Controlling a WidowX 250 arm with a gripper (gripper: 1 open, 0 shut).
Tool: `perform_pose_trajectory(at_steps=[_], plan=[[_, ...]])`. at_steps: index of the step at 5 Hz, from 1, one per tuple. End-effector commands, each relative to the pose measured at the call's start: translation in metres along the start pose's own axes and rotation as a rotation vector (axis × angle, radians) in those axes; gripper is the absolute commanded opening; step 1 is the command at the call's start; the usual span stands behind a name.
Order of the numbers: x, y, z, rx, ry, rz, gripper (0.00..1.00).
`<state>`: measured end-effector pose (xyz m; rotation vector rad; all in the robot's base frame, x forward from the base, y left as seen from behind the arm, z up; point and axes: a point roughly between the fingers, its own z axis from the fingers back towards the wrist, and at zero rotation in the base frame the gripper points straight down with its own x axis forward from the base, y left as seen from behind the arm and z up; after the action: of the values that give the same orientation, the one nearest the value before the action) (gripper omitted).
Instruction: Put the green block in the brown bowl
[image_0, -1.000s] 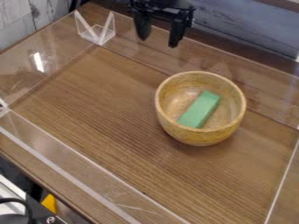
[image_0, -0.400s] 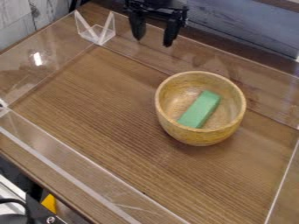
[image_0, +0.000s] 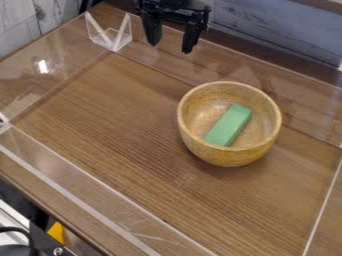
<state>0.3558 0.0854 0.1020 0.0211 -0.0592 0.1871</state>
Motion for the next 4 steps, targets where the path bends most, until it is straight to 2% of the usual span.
perform_pose_trajectory(at_steps=[1,4], plan=[[0.007,0.009,0.039,0.015,-0.109,0.005,1.00],[-0.001,0.021,0.045,0.025,-0.107,0.011,1.00]])
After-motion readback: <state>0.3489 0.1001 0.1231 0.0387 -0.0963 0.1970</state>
